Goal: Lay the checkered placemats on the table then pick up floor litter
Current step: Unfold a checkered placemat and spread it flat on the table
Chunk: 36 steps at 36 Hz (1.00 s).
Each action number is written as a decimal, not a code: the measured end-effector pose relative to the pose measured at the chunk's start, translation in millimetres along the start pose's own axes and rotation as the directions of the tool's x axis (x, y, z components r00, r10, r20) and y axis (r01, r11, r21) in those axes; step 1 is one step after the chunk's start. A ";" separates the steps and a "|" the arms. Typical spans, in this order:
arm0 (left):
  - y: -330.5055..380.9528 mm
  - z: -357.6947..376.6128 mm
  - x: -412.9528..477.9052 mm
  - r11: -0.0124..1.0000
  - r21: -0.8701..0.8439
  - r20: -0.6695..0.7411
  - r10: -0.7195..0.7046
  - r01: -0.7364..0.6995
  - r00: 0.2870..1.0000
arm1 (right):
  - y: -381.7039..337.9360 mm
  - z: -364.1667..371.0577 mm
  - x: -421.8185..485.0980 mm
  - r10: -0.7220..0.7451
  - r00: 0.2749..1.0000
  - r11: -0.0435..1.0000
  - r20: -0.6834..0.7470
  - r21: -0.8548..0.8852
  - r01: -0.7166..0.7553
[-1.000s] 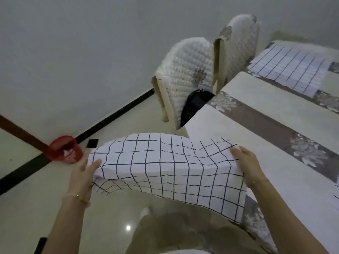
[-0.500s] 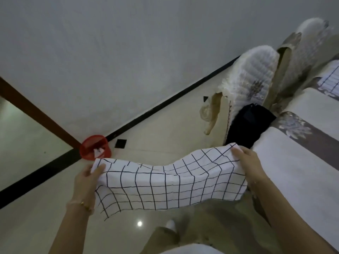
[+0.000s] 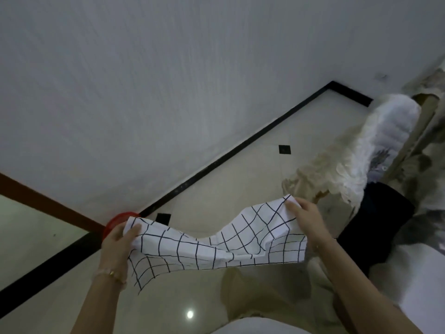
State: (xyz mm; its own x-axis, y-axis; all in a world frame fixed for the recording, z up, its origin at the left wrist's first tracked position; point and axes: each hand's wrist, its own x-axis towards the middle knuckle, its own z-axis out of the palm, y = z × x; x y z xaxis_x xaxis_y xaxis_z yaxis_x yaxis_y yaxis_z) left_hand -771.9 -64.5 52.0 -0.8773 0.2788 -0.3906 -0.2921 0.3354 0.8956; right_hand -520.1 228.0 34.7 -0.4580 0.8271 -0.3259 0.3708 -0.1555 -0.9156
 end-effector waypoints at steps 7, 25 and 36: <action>88.0 52.6 107.0 0.992 0.020 0.038 0.123 -0.124 0.992 | -70.8 7.4 88.0 -0.071 0.997 0.997 -0.041 0.010 0.071; 217.0 283.1 317.4 0.973 0.075 0.537 0.144 -0.217 0.831 | -129.8 -38.5 230.1 0.101 0.851 0.993 -0.515 0.102 -0.056; 353.2 509.0 317.7 0.908 -0.064 0.876 0.249 -0.414 0.412 | -195.0 -131.9 196.4 0.117 0.383 0.981 -0.916 0.167 0.101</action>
State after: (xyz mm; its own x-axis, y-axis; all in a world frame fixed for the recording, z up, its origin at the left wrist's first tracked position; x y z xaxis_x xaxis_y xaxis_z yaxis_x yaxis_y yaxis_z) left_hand -960.0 600.6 135.9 -0.1008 0.9871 -0.1242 0.0735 0.1319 0.9885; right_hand -575.8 492.0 180.3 0.6079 0.7938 -0.0161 0.1819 -0.1590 -0.9704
